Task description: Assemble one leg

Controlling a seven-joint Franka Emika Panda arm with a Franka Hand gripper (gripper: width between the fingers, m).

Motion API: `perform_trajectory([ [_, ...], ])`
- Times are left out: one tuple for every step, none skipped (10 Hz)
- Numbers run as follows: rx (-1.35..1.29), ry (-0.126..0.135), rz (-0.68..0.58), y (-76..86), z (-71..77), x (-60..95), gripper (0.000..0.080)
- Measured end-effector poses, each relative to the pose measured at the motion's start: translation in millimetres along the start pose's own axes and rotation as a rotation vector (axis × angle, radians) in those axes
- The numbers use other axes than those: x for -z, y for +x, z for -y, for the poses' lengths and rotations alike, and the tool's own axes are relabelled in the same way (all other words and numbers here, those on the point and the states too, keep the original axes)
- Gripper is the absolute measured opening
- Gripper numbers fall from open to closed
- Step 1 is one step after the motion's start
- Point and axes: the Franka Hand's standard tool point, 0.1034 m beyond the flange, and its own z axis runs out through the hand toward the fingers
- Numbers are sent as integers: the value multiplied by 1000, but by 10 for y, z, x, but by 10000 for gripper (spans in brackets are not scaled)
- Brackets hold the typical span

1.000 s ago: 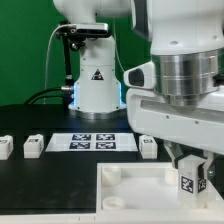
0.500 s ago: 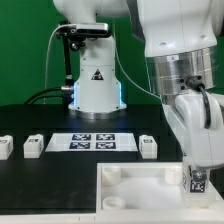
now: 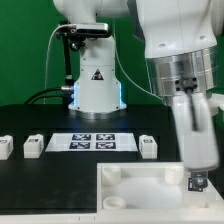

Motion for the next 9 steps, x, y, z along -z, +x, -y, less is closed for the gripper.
perform_trajectory([
  [80,-8,1,-20,-21,-11,640],
  [170,-15,2,-42,-39,-19,647],
  [304,-17,-2,-61,-46,-23,647],
  [421,-17,-2,-44,-42,-21,649],
  [512,-17,-2,-40,-41,-21,649],
  [641,-17,-1,-37,-40,-21,649],
  [762,-18,0,-34,-39,-20,649],
  [950,-44,-4,-7,-54,-8,649],
  [1106,-51,-6,18,-25,18,649],
])
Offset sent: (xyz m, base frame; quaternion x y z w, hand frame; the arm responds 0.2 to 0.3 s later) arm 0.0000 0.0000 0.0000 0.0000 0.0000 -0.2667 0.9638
